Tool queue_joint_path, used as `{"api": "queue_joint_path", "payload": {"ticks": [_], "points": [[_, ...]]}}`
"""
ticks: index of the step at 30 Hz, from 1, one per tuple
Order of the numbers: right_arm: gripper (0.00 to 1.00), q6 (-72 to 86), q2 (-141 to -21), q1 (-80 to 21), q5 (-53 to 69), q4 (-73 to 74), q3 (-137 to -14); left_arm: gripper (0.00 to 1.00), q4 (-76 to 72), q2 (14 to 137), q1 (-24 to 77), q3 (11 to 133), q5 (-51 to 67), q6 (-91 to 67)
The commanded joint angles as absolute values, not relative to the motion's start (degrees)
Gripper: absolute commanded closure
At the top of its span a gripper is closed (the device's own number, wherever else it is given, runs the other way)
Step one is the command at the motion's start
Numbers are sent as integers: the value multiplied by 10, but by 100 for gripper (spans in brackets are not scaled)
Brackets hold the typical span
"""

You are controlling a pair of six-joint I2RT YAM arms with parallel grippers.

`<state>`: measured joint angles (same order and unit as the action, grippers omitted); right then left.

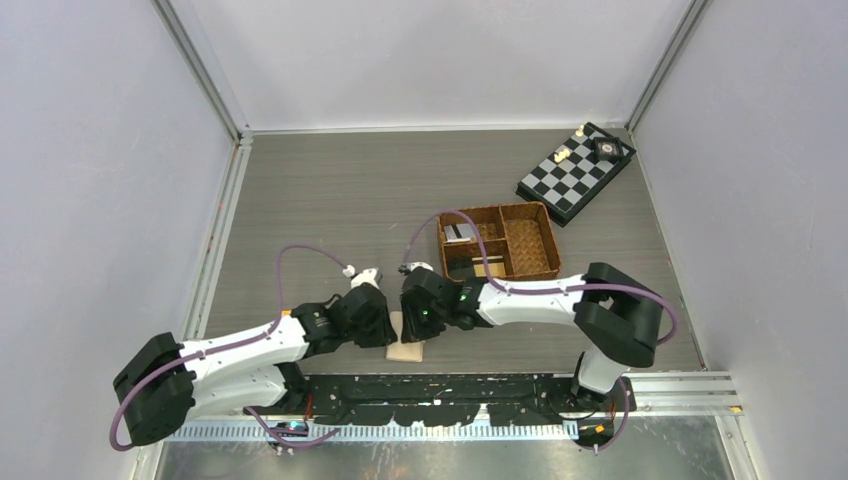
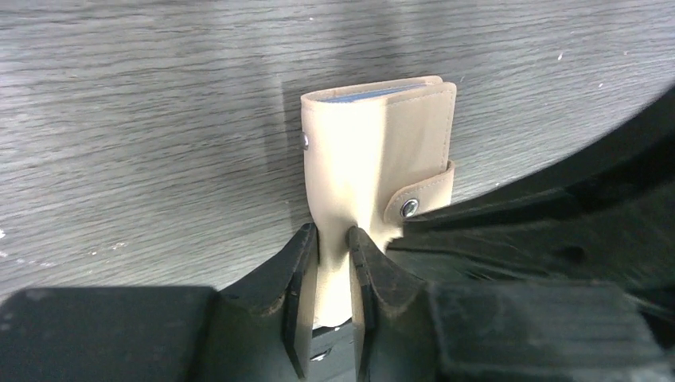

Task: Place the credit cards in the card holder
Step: Close the card holder at the center of the board, then reset both arms

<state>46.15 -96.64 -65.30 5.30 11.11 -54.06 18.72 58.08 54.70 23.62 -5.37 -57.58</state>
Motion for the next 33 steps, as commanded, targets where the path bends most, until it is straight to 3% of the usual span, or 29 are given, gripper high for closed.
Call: {"api": "queue_joint_path", "payload": {"ticks": [1, 5, 13, 27, 33], "points": [[74, 440, -889, -654, 68, 87, -517, 73, 241, 571, 548, 270, -82, -547], [59, 442, -836, -650, 51, 91, -492, 59, 274, 568, 547, 298, -95, -533], [32, 412, -729, -568, 17, 161, -473, 14, 324, 567, 527, 370, -124, -467], [17, 310, -644, -205, -13, 331, -533, 9, 372, 646, 127, 541, 120, -272], [15, 266, -583, -109, -73, 334, -563, 8, 415, 594, 70, 623, 40, -191]]}}
